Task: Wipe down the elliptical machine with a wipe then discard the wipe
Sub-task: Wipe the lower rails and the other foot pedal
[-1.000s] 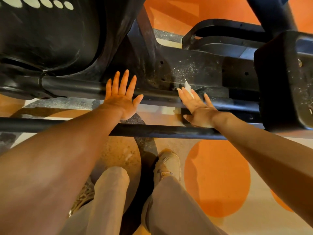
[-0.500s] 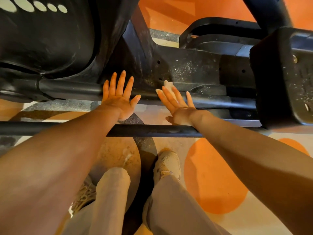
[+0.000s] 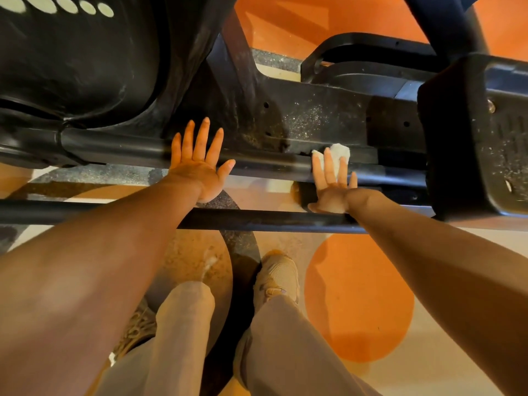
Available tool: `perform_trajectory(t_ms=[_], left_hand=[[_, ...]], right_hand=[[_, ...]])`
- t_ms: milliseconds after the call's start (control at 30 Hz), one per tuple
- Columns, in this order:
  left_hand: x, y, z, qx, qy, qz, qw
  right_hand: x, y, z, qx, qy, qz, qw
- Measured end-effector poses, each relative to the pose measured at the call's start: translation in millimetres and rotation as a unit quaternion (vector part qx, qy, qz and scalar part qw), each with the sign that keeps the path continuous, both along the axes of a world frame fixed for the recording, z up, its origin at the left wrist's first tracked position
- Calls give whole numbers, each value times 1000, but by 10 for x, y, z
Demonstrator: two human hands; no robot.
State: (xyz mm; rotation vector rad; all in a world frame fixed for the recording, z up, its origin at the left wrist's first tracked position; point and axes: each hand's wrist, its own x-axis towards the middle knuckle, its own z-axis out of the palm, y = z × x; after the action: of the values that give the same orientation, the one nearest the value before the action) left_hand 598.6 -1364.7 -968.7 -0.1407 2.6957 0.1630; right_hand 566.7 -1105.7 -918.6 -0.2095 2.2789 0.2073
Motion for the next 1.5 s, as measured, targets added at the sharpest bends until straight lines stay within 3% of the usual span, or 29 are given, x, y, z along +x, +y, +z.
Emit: perform_trajectory(t_ms=[233, 333, 533, 667, 1033, 1267, 1500], left_hand=[[6, -5, 19, 0, -5, -5, 1000], [-2, -11, 31, 5, -11, -3, 1000], [2, -7, 42, 1, -13, -6, 1000], [-3, -6, 34, -2, -12, -5, 1000], [-6, -22, 4, -3, -12, -5, 1000], [-11, -21, 17, -11, -13, -10, 1000], [-8, -16, 7, -7, -12, -7, 1000]], right_hand=[[49, -279, -90, -49, 13, 45, 998], [2, -74, -21, -67, 12, 11, 998], [-66, 356, 60, 7, -5, -80, 997], [-33, 323, 42, 4, 1, -84, 996], [-94, 282, -101, -70, 89, 1, 994], [-111, 404, -138, -28, 101, -114, 988], [-124, 312, -137, -98, 116, -49, 987]])
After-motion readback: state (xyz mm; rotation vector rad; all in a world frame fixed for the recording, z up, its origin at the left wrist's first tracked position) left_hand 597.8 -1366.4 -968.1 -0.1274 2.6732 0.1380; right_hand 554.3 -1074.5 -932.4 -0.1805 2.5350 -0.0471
